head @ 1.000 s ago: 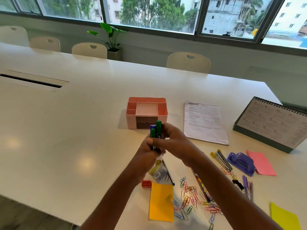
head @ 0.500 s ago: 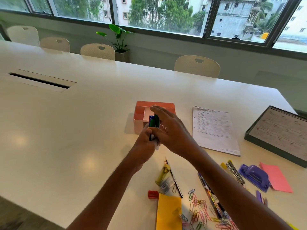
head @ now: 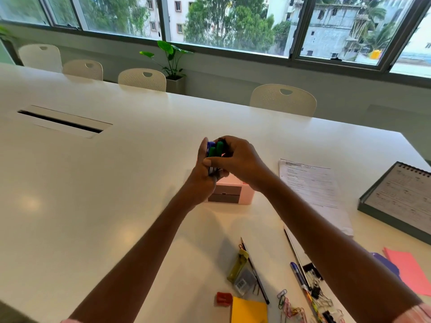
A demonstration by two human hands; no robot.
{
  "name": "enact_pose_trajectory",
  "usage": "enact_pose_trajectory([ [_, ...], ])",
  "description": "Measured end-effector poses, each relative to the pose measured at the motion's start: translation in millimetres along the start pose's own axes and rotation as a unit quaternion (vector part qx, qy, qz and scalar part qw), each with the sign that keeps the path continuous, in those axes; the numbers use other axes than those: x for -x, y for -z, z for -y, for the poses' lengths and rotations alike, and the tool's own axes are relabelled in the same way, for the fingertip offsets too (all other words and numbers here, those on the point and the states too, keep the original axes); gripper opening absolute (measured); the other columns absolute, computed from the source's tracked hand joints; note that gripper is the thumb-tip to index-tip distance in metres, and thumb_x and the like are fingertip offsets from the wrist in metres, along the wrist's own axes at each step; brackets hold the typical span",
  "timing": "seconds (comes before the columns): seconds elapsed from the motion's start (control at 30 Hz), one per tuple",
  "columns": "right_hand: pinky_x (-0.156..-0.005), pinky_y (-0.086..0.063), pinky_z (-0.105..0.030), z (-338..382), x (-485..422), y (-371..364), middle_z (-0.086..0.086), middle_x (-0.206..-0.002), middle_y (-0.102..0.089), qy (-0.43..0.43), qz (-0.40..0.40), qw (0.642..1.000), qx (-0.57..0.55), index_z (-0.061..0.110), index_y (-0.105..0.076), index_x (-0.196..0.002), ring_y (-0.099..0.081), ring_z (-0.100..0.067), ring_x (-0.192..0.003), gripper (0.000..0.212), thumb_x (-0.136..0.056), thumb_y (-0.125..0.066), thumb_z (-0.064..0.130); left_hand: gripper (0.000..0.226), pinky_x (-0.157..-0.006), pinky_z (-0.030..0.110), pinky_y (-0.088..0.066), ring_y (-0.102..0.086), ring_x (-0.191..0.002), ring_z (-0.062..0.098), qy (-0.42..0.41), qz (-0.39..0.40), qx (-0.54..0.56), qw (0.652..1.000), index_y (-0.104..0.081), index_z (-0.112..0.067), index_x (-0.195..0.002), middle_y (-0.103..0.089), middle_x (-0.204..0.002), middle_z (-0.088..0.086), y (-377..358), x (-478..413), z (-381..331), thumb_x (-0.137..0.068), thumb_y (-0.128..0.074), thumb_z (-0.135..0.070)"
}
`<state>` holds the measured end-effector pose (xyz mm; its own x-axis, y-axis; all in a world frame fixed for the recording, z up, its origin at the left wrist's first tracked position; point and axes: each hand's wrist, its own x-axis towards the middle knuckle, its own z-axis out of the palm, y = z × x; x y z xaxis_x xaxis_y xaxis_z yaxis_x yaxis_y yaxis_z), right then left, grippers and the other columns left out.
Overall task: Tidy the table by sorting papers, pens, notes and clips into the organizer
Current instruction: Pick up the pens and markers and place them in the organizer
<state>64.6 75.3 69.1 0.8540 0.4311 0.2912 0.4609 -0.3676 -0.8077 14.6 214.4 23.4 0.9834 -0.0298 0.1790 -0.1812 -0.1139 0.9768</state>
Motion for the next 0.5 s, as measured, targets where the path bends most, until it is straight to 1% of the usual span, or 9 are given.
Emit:
enact_pose_trajectory([
  [0.03, -0.084, -0.066, -0.041, -1.9, -6.8, -0.8, -0.001, -0.096, -0.075, -0.004, 0.001, 1.0, -0.007, 0.016, -0.072, -0.113, -0.074, -0.021, -0.09, 0.043, -0.08, -0.09, 0.037, 0.086, -0.094, 0.017, -0.056, -0.06, -0.126, 0.001, -0.001, 0.0, 0.004, 1.0, 0.008, -0.025, -0.167, -0.031, -0.162, 0.002, 3.0, -4.8, -0.4, -0.106, -0.038, 0.014],
  [0.07, -0.083, -0.066, -0.041, -3.8, -13.7, -1.9, -0.002, -0.094, -0.075, -0.004, 0.002, 1.0, -0.01, 0.015, -0.073, -0.112, -0.074, -0.022, -0.089, 0.041, -0.081, -0.09, 0.036, 0.088, -0.094, 0.016, -0.056, -0.058, -0.127, 0.004, -0.005, 0.001, 0.012, 1.0, 0.012, -0.027, -0.166, -0.029, -0.163, 0.002, 5.8, -9.7, -0.9, -0.107, -0.039, 0.012],
  [0.13, -0.083, -0.066, -0.036, -6.1, -24.5, -4.4, -0.002, -0.094, -0.075, 0.002, 0.001, 1.0, -0.007, 0.013, -0.073, -0.113, -0.074, -0.021, -0.088, 0.039, -0.083, -0.089, 0.033, 0.088, -0.092, 0.015, -0.054, -0.049, -0.134, 0.009, -0.01, 0.003, 0.018, 1.0, 0.015, -0.027, -0.165, -0.027, -0.162, 0.0, 10.7, -18.6, -0.1, -0.108, -0.038, 0.012],
  [0.17, -0.082, -0.066, -0.033, -6.8, -29.7, -6.0, -0.002, -0.094, -0.075, 0.006, 0.0, 1.0, -0.005, 0.012, -0.074, -0.113, -0.074, -0.021, -0.088, 0.038, -0.084, -0.088, 0.031, 0.087, -0.091, 0.014, -0.054, -0.049, -0.134, 0.008, -0.012, 0.002, 0.016, 1.0, 0.015, -0.027, -0.165, -0.027, -0.159, -0.003, 13.0, -23.5, 1.3, -0.108, -0.038, 0.011],
  [0.23, -0.08, -0.065, -0.028, -8.9, -38.8, -9.0, -0.001, -0.094, -0.076, 0.014, 0.0, 1.0, 0.0, 0.011, -0.075, -0.113, -0.074, -0.02, -0.087, 0.035, -0.085, -0.087, 0.029, 0.082, -0.091, 0.016, -0.056, -0.061, -0.125, 0.0, -0.01, 0.002, 0.033, 0.999, 0.015, -0.03, -0.165, -0.031, -0.155, -0.006, 17.6, -33.3, 4.6, -0.111, -0.037, 0.004],
  [0.3, -0.079, -0.065, -0.026, -12.6, -48.4, -12.7, -0.001, -0.093, -0.076, 0.025, -0.004, 1.0, 0.01, 0.01, -0.075, -0.112, -0.074, -0.02, -0.087, 0.032, -0.087, -0.086, 0.027, 0.074, -0.093, 0.02, -0.058, -0.066, -0.117, -0.004, -0.01, -0.015, 0.05, 0.999, 0.012, -0.034, -0.165, -0.038, -0.149, -0.007, 20.8, -43.9, 9.3, -0.113, -0.035, -0.01],
  [0.37, -0.08, -0.065, -0.027, -17.7, -57.5, -16.3, -0.002, -0.093, -0.076, 0.032, -0.014, 0.999, 0.017, 0.009, -0.075, -0.11, -0.074, -0.021, -0.086, 0.03, -0.088, -0.085, 0.026, 0.07, -0.095, 0.025, -0.057, -0.065, -0.118, 0.002, -0.012, -0.035, 0.042, 0.998, 0.007, -0.035, -0.165, -0.039, -0.147, -0.006, 22.3, -53.3, 9.9, -0.111, -0.035, -0.022],
  [0.43, -0.079, -0.064, -0.027, -22.7, -65.2, -19.6, -0.004, -0.092, -0.076, 0.035, -0.022, 0.999, 0.016, 0.008, -0.075, -0.109, -0.075, -0.022, -0.085, 0.029, -0.088, -0.084, 0.026, 0.064, -0.101, 0.028, -0.054, -0.06, -0.123, 0.009, -0.01, -0.051, 0.036, 0.998, 0.003, -0.034, -0.166, -0.038, -0.15, -0.002, 24.1, -61.1, 11.2, -0.113, -0.03, -0.021],
  [0.5, -0.078, -0.064, -0.026, -27.5, -71.7, -22.9, -0.005, -0.092, -0.076, 0.033, -0.026, 0.999, 0.014, 0.008, -0.075, -0.109, -0.075, -0.023, -0.085, 0.029, -0.088, -0.084, 0.026, 0.062, -0.104, 0.031, -0.051, -0.057, -0.127, 0.014, -0.004, -0.055, 0.005, 0.998, 0.001, -0.03, -0.167, -0.039, -0.15, -0.001, 27.5, -67.3, 14.2, -0.114, -0.027, -0.018],
])
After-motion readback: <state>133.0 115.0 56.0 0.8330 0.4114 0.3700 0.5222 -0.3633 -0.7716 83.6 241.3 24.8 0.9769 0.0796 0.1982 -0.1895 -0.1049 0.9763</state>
